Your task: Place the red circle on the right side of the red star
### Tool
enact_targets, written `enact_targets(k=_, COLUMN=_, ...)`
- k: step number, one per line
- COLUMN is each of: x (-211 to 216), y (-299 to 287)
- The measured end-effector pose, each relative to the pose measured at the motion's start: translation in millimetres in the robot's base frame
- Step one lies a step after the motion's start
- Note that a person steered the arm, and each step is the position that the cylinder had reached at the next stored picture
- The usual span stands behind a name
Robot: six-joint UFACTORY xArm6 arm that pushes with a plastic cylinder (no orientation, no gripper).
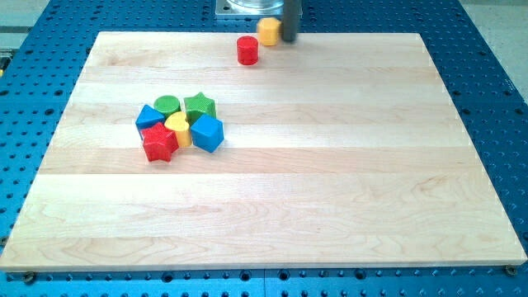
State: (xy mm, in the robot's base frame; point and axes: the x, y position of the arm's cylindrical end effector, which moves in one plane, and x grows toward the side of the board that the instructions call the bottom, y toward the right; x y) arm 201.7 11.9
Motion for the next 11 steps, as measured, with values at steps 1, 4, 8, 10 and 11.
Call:
enact_targets(k=1, x=84, y=-91)
enact_targets(k=4, x=184, y=-53)
enact_targets(k=8, x=281, y=-55)
enact_targets(k=10, x=321, y=-88)
enact_targets(k=11, x=288, y=-88)
